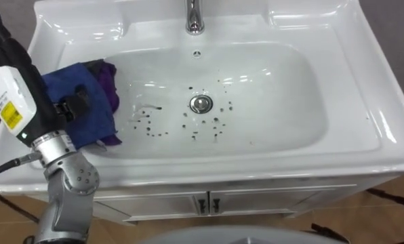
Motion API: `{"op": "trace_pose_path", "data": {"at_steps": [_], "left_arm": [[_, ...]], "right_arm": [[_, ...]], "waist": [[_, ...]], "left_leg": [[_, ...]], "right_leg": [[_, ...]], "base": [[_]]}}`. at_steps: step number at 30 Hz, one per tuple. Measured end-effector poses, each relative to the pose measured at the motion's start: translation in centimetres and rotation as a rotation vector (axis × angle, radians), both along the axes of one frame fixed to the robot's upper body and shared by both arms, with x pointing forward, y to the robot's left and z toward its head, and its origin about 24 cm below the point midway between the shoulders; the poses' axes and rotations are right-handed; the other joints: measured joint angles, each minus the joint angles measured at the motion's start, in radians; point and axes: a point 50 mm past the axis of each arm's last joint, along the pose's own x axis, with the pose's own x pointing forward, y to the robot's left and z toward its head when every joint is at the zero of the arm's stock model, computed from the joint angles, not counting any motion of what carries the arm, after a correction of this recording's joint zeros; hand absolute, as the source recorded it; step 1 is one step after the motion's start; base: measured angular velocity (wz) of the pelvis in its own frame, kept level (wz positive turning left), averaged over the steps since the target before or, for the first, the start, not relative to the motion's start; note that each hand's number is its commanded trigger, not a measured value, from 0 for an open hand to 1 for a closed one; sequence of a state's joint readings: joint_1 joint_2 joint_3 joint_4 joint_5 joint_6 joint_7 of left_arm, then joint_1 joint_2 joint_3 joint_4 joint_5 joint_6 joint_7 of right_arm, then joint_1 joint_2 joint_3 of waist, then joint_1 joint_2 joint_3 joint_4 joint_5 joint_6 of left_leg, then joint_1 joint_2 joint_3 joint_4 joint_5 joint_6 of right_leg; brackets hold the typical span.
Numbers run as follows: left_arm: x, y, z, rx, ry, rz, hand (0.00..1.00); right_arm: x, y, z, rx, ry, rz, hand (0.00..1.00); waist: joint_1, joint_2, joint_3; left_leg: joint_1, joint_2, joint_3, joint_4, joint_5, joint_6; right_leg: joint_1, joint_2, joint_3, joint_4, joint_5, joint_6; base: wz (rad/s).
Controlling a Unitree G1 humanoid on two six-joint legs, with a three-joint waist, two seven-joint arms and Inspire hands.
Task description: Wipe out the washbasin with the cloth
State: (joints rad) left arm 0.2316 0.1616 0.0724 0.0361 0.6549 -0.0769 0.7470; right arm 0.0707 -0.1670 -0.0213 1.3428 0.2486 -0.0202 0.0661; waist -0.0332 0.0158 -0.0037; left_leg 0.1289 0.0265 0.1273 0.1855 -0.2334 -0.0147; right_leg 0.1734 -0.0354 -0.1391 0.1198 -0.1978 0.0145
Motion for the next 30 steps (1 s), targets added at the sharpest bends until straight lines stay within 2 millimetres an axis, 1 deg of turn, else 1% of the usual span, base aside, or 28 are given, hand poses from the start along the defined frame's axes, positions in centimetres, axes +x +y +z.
{"op": "trace_pose_path", "data": {"at_steps": [5, 11, 16, 18, 30], "left_arm": [[0.0, -0.1, -0.1, -0.037, -0.004, -0.005, 0.00], [0.3, -1.3, -0.8, -0.109, 0.042, -0.071, 0.00], [0.0, -1.5, -2.9, -0.221, 0.151, -0.089, 0.00], [-0.1, -1.4, -3.2, -0.235, 0.171, -0.091, 0.00], [-0.1, -1.5, -3.3, -0.236, 0.180, -0.099, 0.00]], "right_arm": [[0.0, 0.1, 0.0, 0.005, -0.006, -0.023, 0.00], [0.1, 0.2, -0.1, 0.013, -0.009, -0.032, 0.00], [0.1, 0.3, -0.1, 0.016, -0.006, -0.021, 0.00], [0.1, 0.3, -0.1, 0.017, -0.006, -0.021, 0.00], [0.1, 0.4, -0.1, 0.019, -0.008, -0.018, 0.00]], "waist": [[-0.014, -0.002, -0.0001], [-0.014, -0.003, 0.0002], [-0.013, -0.005, 0.0007], [-0.013, -0.008, 0.0024], [-0.013, -0.006, 0.0030]], "left_leg": [[0.001, 0.000, 0.000, 0.000, 0.000, 0.000], [0.002, -0.001, 0.000, -0.001, 0.000, 0.000], [0.004, 0.000, 0.002, 0.000, 0.000, 0.000], [0.004, 0.000, 0.002, 0.000, 0.000, 0.000], [0.004, 0.001, 0.003, 0.000, 0.000, 0.000]], "right_leg": [[0.000, 0.000, 0.000, 0.000, 0.000, 0.000], [0.001, 0.000, 0.000, 0.000, 0.000, 0.000], [0.002, 0.000, 0.002, 0.001, 0.000, 0.000], [0.001, 0.000, 0.002, 0.001, 0.000, 0.000], [0.001, 0.001, 0.002, 0.004, 0.000, 0.000]], "base": [[0.00], [0.00], [0.00], [0.00], [0.00]]}}
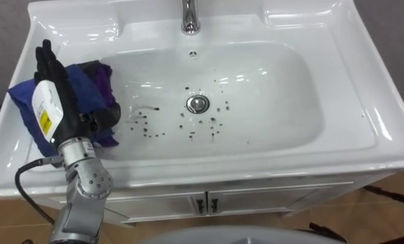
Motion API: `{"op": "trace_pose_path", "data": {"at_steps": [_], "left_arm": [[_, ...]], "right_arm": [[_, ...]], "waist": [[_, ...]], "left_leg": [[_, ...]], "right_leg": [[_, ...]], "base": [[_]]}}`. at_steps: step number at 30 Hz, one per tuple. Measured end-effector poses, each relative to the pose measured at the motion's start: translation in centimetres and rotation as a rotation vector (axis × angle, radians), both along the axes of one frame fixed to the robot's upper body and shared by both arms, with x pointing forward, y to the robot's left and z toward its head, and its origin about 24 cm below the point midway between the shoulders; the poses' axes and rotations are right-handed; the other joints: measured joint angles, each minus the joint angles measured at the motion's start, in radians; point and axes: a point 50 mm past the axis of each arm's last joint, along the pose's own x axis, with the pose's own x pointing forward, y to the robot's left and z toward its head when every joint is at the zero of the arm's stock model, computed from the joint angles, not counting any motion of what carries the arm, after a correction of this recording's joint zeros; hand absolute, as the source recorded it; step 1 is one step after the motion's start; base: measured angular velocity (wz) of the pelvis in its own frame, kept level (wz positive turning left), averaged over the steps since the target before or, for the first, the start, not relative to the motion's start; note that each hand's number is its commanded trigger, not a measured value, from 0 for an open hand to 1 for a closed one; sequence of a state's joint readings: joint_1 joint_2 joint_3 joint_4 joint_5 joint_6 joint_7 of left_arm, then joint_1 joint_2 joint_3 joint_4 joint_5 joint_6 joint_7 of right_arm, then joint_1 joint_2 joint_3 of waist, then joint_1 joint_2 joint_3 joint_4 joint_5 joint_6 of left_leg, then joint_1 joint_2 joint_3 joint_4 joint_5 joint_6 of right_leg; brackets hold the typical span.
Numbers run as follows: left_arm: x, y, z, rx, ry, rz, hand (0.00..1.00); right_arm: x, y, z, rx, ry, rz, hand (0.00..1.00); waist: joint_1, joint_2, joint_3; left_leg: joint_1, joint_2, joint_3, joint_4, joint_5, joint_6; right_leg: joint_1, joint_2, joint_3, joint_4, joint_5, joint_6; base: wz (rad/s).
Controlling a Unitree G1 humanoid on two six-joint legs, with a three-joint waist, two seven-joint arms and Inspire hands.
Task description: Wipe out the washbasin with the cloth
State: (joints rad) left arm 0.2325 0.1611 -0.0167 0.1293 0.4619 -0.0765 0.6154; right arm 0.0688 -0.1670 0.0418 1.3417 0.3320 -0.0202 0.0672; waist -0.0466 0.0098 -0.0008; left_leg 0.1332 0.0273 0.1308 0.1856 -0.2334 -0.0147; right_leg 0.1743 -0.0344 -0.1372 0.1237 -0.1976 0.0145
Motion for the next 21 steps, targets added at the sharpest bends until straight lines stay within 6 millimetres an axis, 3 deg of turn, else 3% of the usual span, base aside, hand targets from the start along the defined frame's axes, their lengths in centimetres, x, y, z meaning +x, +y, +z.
{"op": "trace_pose_path", "data": {"at_steps": [5, 19, 21], "left_arm": [[0.0, 0.1, -0.1, 0.002, 0.002, 0.003, 0.00], [-0.9, 1.1, -2.6, 0.022, 0.134, 0.039, 0.00], [-0.9, 1.2, -2.9, 0.022, 0.146, 0.041, 0.00]], "right_arm": [[0.0, 0.0, 0.0, 0.000, 0.000, 0.001, 0.00], [0.0, -0.3, 0.1, 0.000, 0.013, -0.007, 0.00], [0.0, -0.3, 0.1, -0.001, 0.014, -0.008, 0.00]], "waist": [[0.001, -0.001, 0.0004], [0.004, 0.002, 0.0026], [0.003, 0.008, -0.0002]], "left_leg": [[0.001, 0.000, 0.001, 0.000, 0.000, 0.000], [0.016, 0.003, 0.012, -0.005, 0.000, 0.000], [0.018, 0.003, 0.016, -0.006, 0.000, 0.000]], "right_leg": [[0.000, 0.000, 0.002, 0.000, 0.000, 0.000], [0.001, 0.003, 0.022, 0.011, 0.000, 0.000], [0.001, 0.003, 0.025, 0.012, 0.000, 0.000]], "base": [[0.00], [-0.03], [-0.07]]}}
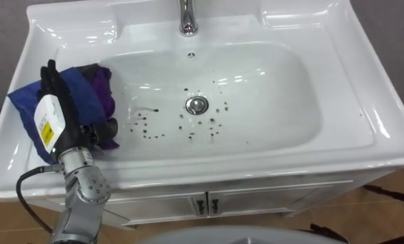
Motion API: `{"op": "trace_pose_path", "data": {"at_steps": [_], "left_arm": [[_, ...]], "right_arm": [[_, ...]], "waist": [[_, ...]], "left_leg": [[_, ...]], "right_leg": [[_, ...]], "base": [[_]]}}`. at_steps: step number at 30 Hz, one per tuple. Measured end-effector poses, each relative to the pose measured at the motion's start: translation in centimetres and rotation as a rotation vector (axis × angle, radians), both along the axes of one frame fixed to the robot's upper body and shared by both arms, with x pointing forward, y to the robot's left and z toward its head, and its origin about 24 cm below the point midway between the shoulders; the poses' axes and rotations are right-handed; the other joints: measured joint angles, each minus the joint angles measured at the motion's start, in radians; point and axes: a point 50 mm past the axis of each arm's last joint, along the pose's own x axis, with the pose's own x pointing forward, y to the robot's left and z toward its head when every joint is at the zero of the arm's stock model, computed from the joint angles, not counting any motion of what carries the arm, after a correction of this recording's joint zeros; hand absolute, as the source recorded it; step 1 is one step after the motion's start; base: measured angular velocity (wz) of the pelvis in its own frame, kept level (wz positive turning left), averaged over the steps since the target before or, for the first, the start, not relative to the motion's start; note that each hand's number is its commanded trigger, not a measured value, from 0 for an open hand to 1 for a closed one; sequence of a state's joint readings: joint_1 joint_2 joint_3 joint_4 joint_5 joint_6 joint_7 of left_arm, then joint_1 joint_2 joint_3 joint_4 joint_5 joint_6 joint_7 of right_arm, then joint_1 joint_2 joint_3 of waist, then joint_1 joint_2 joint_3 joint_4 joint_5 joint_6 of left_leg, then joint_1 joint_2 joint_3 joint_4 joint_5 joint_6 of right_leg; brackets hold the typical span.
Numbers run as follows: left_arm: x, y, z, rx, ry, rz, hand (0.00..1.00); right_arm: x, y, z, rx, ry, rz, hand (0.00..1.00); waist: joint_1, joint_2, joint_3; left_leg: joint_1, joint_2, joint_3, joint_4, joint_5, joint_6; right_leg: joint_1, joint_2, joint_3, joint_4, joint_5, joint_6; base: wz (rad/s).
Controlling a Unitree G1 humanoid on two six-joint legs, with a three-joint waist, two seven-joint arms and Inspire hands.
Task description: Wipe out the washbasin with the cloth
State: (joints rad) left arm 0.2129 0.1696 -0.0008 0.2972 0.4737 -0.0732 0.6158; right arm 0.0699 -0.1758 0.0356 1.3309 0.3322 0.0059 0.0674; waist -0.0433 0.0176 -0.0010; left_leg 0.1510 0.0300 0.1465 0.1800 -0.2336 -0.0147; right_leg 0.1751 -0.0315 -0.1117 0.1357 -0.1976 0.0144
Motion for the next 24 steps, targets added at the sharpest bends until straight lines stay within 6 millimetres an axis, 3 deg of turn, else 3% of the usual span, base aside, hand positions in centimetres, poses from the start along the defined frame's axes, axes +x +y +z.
{"op": "trace_pose_path", "data": {"at_steps": [24], "left_arm": [[-0.2, 1.3, 0.2, 0.082, 0.007, 0.053, 0.00]], "right_arm": [[-0.6, 0.2, -0.1, 0.028, 0.012, -0.038, 0.00]], "waist": [[0.015, -0.009, -0.0073]], "left_leg": [[0.009, 0.003, 0.010, -0.010, 0.001, -0.001]], "right_leg": [[0.000, 0.004, 0.007, -0.004, 0.001, -0.002]], "base": [[-0.01]]}}
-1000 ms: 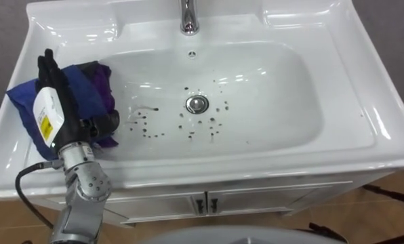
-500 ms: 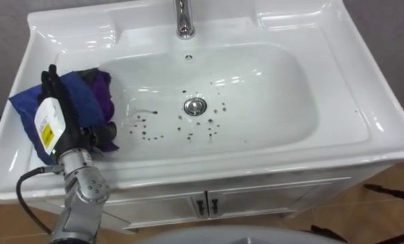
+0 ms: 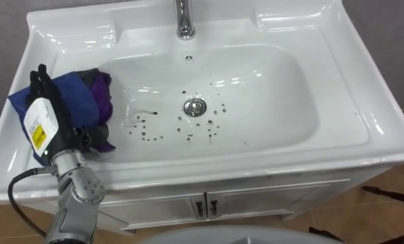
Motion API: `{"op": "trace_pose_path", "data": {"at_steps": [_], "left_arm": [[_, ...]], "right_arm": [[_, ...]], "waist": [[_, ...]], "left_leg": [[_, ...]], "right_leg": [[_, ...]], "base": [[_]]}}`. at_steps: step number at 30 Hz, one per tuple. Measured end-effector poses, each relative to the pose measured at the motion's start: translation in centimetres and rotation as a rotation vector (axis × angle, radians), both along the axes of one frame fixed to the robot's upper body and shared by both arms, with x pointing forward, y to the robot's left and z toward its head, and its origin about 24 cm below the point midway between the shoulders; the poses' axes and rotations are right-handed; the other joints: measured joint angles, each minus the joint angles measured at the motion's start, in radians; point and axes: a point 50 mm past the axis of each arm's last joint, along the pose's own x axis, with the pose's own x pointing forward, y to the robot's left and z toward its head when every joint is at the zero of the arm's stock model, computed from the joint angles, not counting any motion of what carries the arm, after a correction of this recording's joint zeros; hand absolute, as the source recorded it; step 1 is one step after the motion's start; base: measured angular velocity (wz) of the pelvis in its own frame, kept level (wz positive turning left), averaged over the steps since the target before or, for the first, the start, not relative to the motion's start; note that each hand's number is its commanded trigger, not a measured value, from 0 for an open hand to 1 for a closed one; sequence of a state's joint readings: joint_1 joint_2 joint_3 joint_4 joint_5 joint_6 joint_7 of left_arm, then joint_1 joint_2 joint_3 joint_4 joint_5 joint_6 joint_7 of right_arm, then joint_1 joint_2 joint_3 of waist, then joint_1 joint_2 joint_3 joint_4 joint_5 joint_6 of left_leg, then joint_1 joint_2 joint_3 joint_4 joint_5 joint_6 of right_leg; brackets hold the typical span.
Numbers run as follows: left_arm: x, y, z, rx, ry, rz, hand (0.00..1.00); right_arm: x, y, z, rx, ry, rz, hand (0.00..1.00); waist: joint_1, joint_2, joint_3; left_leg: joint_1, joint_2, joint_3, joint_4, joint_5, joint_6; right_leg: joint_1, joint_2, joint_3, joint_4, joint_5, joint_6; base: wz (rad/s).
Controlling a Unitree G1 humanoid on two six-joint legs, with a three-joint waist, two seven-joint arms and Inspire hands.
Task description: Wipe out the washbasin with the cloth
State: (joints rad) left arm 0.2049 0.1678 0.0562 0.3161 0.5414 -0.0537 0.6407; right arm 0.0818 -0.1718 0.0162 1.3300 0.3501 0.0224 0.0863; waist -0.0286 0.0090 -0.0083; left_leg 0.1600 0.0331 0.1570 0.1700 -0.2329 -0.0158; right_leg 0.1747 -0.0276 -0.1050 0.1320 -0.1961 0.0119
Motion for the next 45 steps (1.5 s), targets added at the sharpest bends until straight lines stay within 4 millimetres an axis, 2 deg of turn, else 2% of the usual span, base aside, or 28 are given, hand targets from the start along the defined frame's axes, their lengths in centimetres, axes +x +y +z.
{"op": "trace_pose_path", "data": {"at_steps": [9, 20, 24, 25, 26, 27, 28, 38, 45], "left_arm": [[-0.8, 0.5, 0.0, 0.051, -0.023, 0.054, 0.00], [-1.9, 0.9, -1.7, 0.029, 0.084, 0.055, 0.00], [-1.8, 1.1, -2.3, 0.015, 0.126, 0.047, 0.00], [-1.7, 1.1, -2.6, 0.008, 0.140, 0.049, 0.23], [-1.7, 1.2, -2.7, 0.007, 0.146, 0.049, 0.61], [-1.6, 1.3, -2.8, 0.006, 0.156, 0.049, 0.90], [-1.6, 1.4, -2.9, 0.005, 0.162, 0.052, 1.00], [-1.5, 1.6, -3.0, 0.037, 0.161, 0.063, 1.00], [-1.3, 2.4, -2.6, 0.073, 0.125, 0.110, 1.00]], "right_arm": [[-0.1, -0.1, 0.0, -0.002, -0.001, -0.008, 0.00], [-0.4, -0.2, 0.0, -0.005, 0.017, -0.035, 0.00], [-0.4, -0.6, 0.1, -0.018, 0.035, -0.030, 0.00], [-0.4, -0.8, 0.2, -0.023, 0.038, -0.023, 0.00], [-0.4, -0.8, 0.2, -0.024, 0.039, -0.022, 0.00], [-0.4, -0.8, 0.2, -0.023, 0.045, -0.020, 0.00], [-0.4, -0.8, 0.2, -0.022, 0.050, -0.020, 0.00], [-0.2, -0.8, 0.2, -0.036, 0.061, -0.001, 0.00], [-0.2, -0.8, 0.2, -0.044, 0.075, 0.010, 0.00]], "waist": [[0.005, 0.000, 0.0000], [0.008, 0.006, -0.0016], [0.012, 0.017, -0.0050], [0.011, 0.022, -0.0067], [0.011, 0.024, -0.0068], [0.009, 0.024, -0.0067], [0.009, 0.024, -0.0068], [0.005, 0.020, -0.0092], [0.003, 0.015, -0.0122]], "left_leg": [[0.003, 0.000, -0.002, 0.000, 0.000, 0.000], [0.010, -0.001, -0.004, -0.005, 0.001, 0.000], [0.026, -0.003, 0.002, -0.017, 0.012, -0.001], [0.028, -0.004, 0.002, -0.018, 0.016, -0.001], [0.029, -0.004, 0.003, -0.018, 0.019, -0.001], [0.030, -0.005, 0.005, -0.019, 0.023, -0.001], [0.033, -0.004, 0.007, -0.019, 0.025, -0.002], [0.046, -0.004, 0.010, -0.019, 0.027, -0.002], [0.048, -0.004, 0.010, -0.020, 0.027, -0.002]], "right_leg": [[0.001, 0.000, -0.001, 0.002, 0.000, 0.000], [0.016, 0.000, -0.004, 0.002, 0.000, 0.000], [0.018, -0.001, 0.003, 0.003, 0.000, 0.000], [0.019, -0.002, 0.004, 0.004, 0.000, 0.000], [0.019, -0.002, 0.005, 0.004, 0.000, 0.000], [0.019, -0.003, 0.007, 0.004, 0.000, -0.001], [0.018, -0.002, 0.010, 0.003, -0.001, -0.002], [0.016, -0.001, 0.022, 0.018, -0.003, -0.005], [0.018, -0.001, 0.023, 0.019, -0.003, -0.005]], "base": [[0.00], [0.00], [-0.03], [-0.05], [0.00], [-0.05], [-0.06], [-0.03], [0.00]]}}
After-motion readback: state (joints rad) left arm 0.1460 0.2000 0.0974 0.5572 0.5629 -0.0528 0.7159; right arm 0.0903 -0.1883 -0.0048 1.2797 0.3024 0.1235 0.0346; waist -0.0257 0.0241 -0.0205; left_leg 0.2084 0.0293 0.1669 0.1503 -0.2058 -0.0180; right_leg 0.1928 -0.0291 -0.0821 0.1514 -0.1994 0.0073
